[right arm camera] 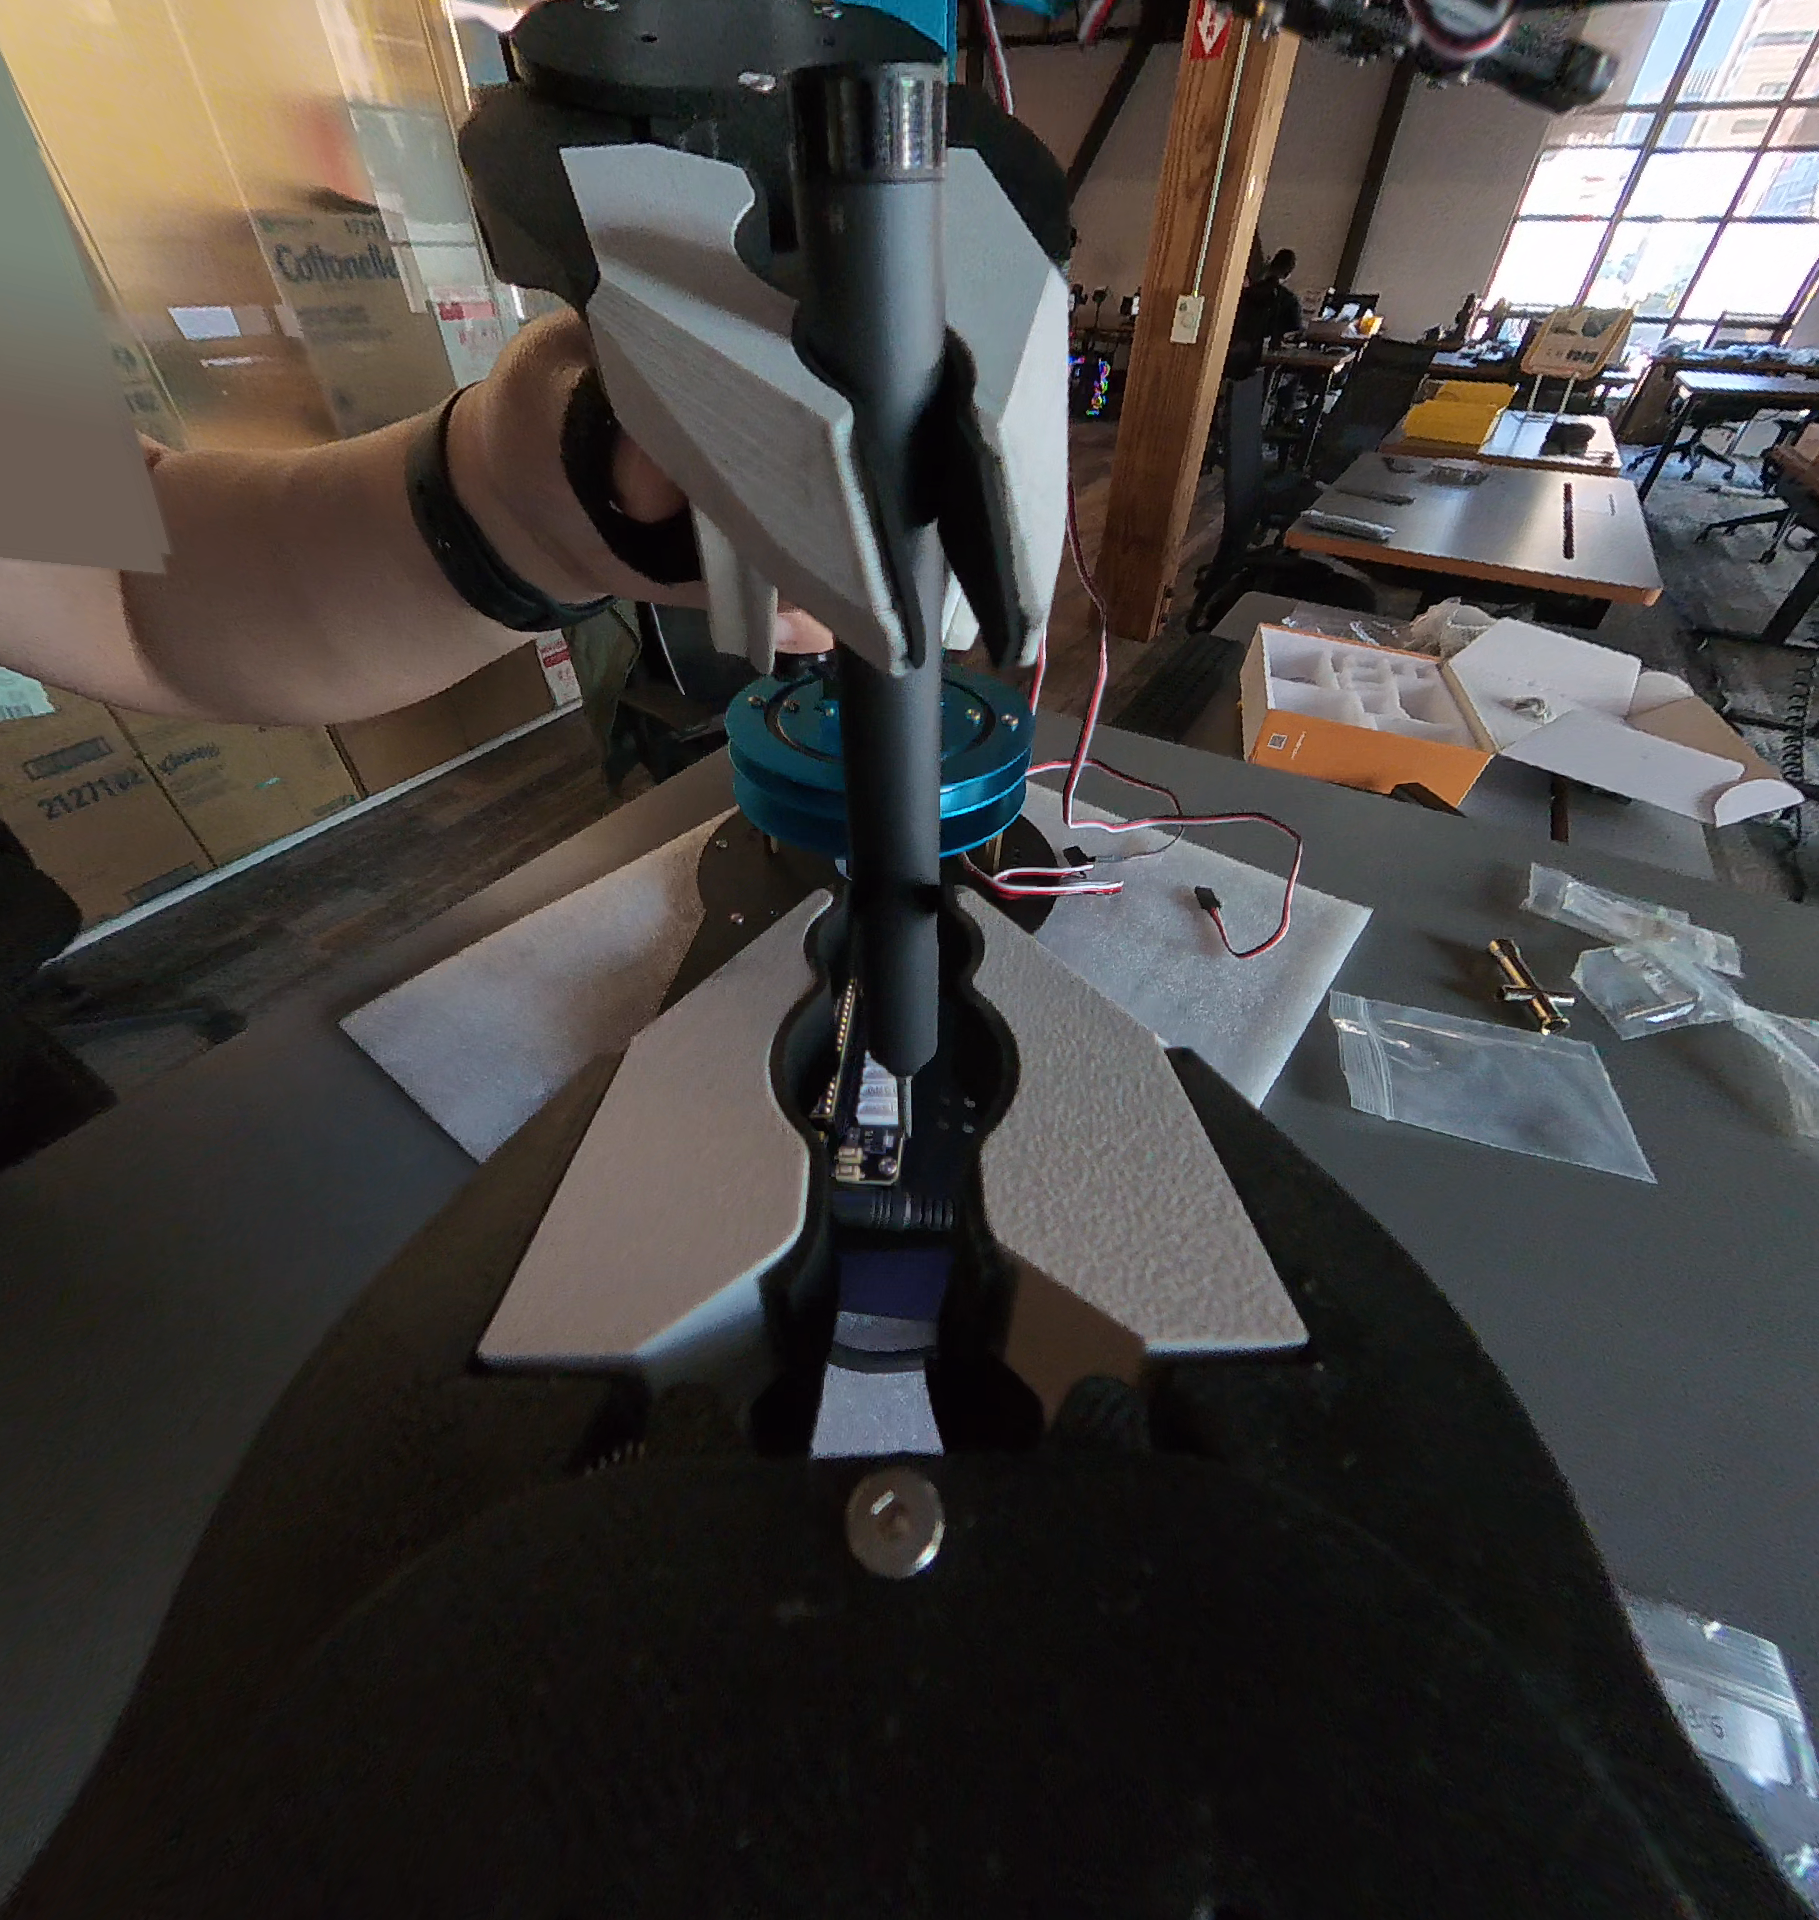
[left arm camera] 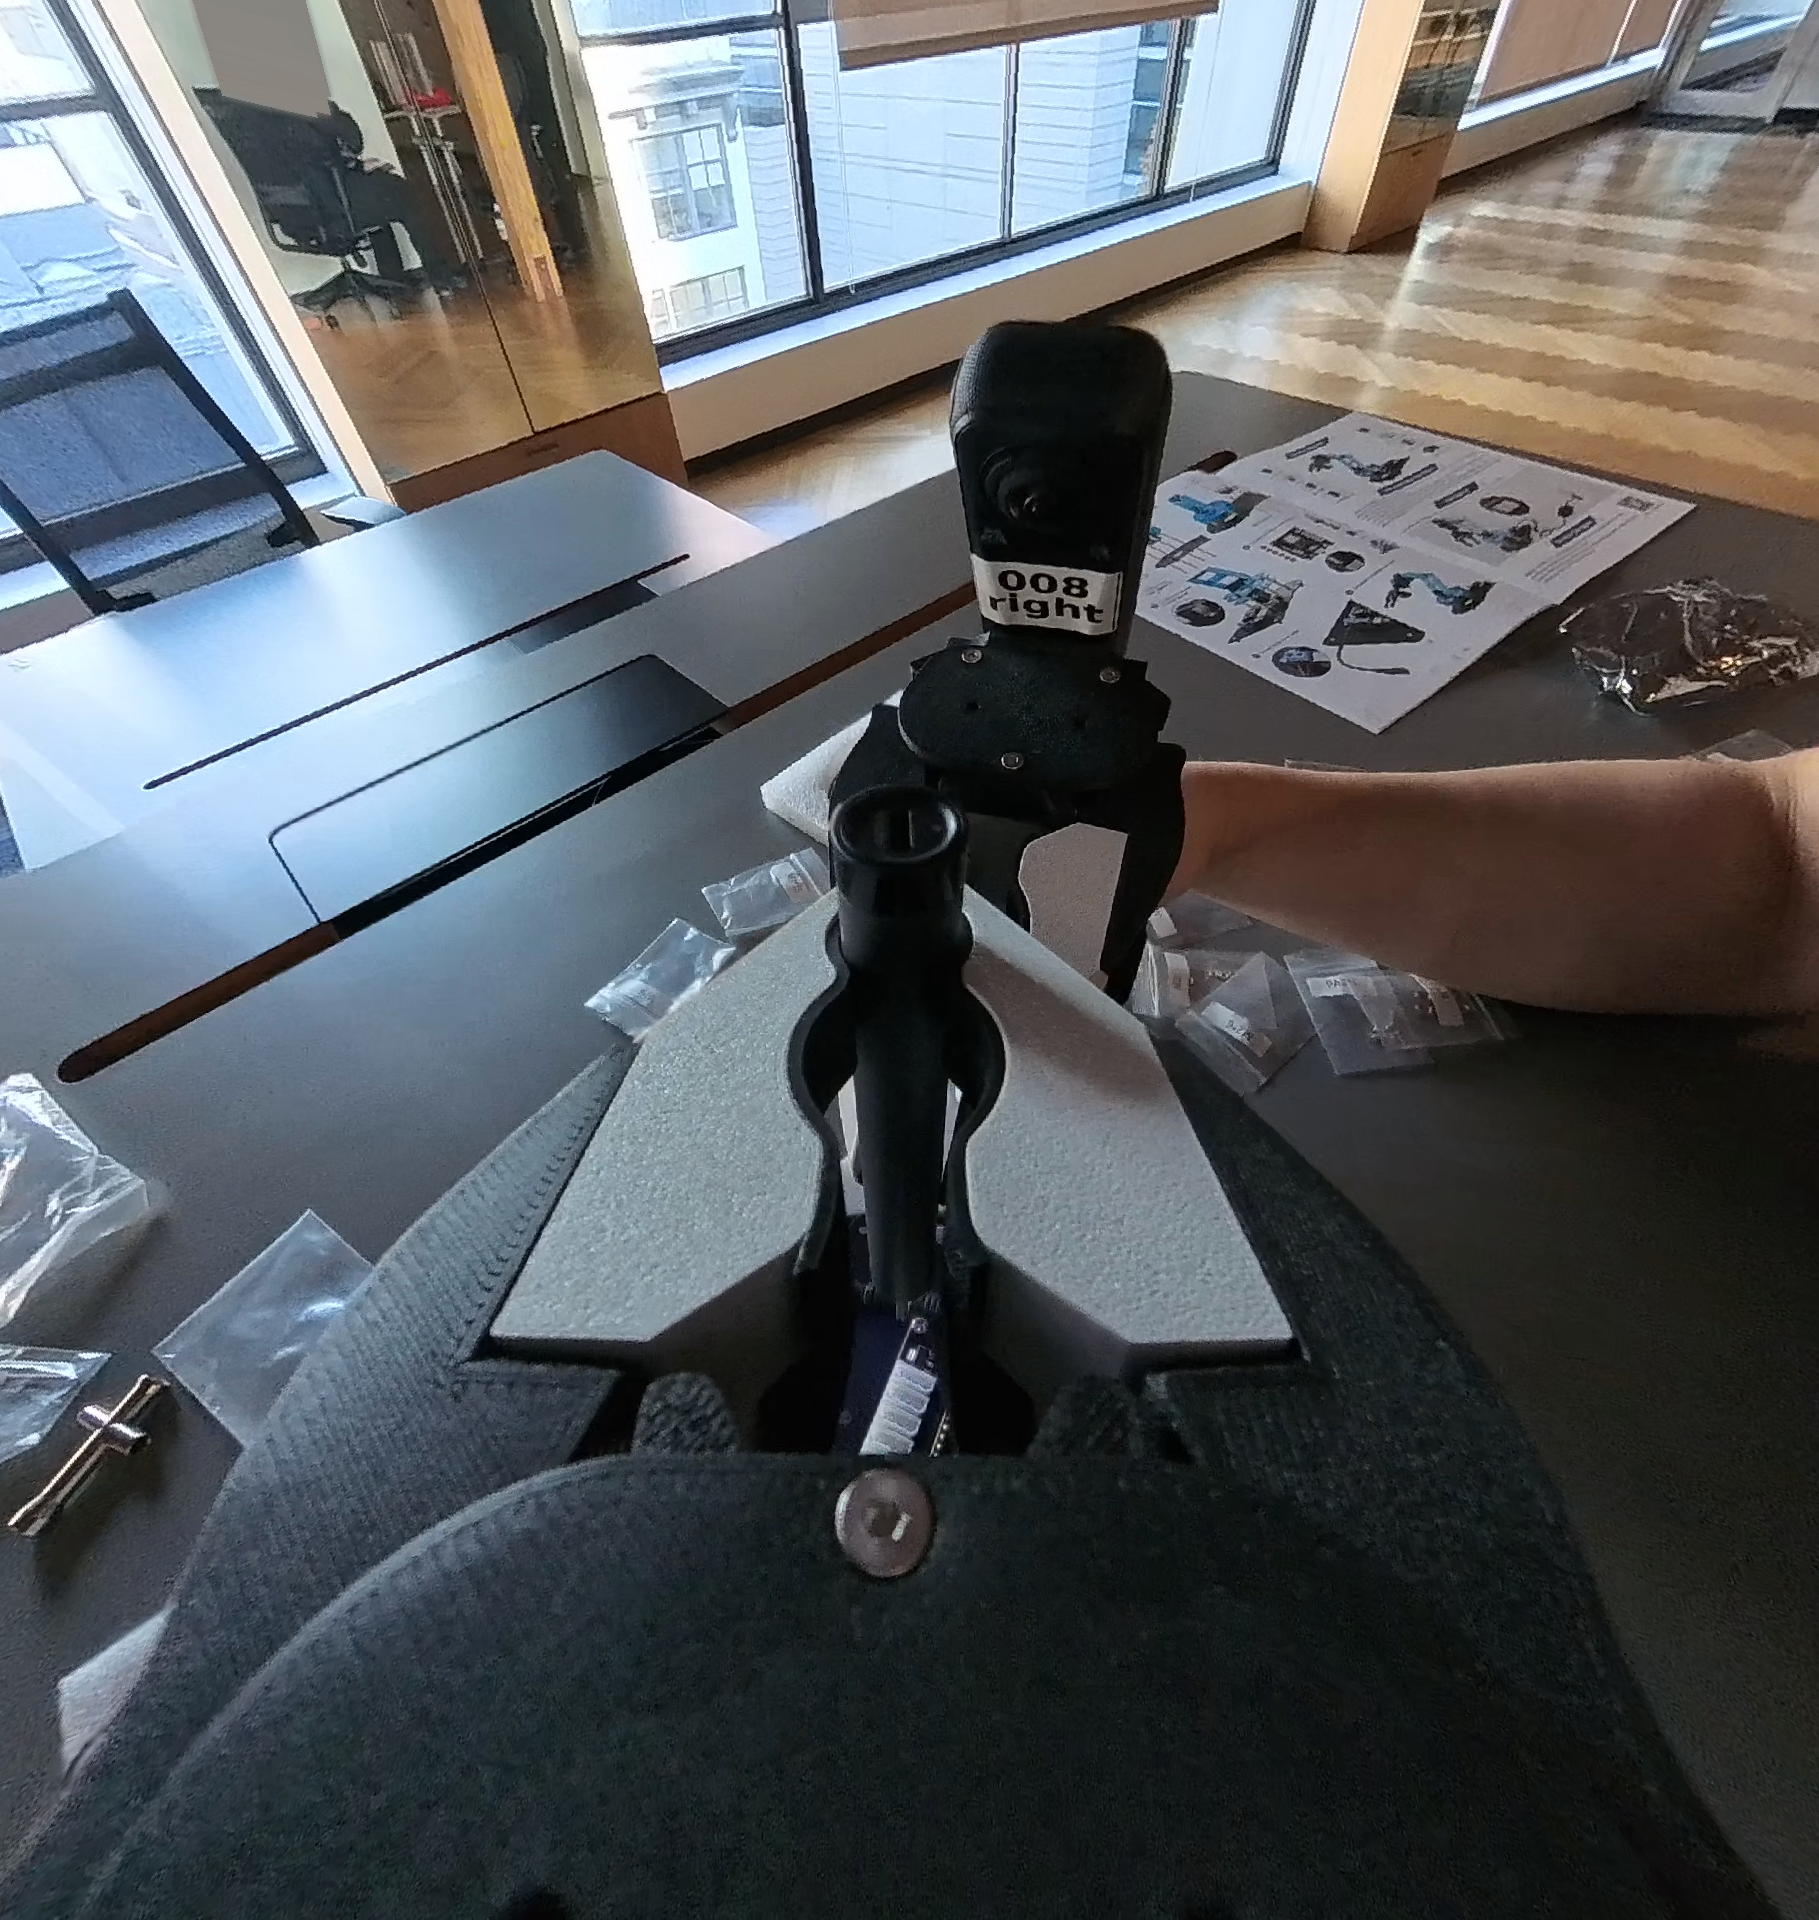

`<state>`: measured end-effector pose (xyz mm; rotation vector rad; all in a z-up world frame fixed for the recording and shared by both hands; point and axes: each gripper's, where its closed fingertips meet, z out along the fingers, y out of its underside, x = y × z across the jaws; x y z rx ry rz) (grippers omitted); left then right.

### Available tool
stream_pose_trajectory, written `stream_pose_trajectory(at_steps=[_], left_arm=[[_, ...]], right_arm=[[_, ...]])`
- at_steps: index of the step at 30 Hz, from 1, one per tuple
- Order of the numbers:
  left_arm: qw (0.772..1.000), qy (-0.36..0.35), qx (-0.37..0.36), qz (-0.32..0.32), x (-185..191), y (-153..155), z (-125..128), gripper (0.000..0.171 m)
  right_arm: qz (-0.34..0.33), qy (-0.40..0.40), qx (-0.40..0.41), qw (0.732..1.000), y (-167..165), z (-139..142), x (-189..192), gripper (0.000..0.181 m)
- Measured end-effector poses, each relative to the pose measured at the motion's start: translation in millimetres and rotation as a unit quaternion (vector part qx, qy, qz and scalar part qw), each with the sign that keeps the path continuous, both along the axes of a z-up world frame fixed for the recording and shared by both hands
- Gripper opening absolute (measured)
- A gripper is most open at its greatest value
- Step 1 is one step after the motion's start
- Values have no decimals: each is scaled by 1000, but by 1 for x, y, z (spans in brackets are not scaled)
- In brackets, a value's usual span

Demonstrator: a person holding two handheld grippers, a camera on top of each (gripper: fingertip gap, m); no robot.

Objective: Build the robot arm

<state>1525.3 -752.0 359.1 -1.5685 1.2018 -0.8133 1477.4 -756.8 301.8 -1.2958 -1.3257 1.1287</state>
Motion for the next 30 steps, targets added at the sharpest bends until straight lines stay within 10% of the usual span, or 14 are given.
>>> stream_pose_trajectory(at_steps=[20, 25, 30], left_arm=[[997, -71, -14, 20, 41, -73, 96, 8], [982, -158, -104, -8, 49, -111, 101, 8], [960, -195, -198, 10, 32, -135, 54, 23]], right_arm=[[-96, -57, 37, 993, -74, 93, 28, 17], [-80, -98, -61, 990, -121, 96, 57, 16], [-6, -121, -243, 962, -175, 64, 82, 16]])
